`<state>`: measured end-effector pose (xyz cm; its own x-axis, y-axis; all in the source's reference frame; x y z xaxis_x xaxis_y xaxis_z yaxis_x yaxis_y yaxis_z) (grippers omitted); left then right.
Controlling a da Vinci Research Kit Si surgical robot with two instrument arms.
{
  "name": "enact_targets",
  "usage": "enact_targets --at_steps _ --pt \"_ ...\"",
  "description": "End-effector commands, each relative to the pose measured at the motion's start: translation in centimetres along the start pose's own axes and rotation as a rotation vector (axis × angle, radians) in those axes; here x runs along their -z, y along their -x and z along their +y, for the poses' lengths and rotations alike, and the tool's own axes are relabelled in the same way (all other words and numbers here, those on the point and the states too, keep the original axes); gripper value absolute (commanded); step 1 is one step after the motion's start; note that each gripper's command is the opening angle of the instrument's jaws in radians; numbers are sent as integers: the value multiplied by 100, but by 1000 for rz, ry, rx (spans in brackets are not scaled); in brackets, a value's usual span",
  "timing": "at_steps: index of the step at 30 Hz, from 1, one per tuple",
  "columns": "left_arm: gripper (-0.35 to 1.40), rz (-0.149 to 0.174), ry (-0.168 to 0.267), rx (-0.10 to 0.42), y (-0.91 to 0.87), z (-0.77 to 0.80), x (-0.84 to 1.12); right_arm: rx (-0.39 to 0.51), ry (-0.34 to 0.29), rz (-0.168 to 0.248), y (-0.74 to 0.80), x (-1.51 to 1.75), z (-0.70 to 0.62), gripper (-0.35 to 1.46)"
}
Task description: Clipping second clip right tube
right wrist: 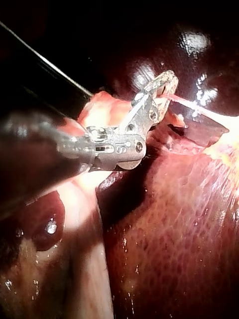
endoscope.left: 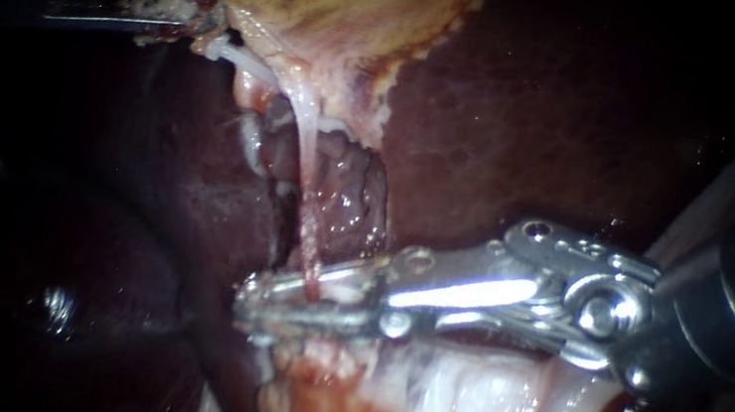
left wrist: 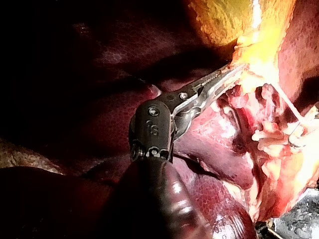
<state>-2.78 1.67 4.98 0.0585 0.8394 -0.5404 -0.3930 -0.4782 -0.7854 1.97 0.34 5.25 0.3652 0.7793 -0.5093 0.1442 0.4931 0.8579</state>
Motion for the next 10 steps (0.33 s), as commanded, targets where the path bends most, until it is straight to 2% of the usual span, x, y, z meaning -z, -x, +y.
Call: enact_targets --at_steps 1,10 --pt "-35 -1 2 0 0 0 0 0 2 1 0 -1 0 -35" --pt "-35 0 1 0 0 0 -1 0 2 1 0 0 2 -35"
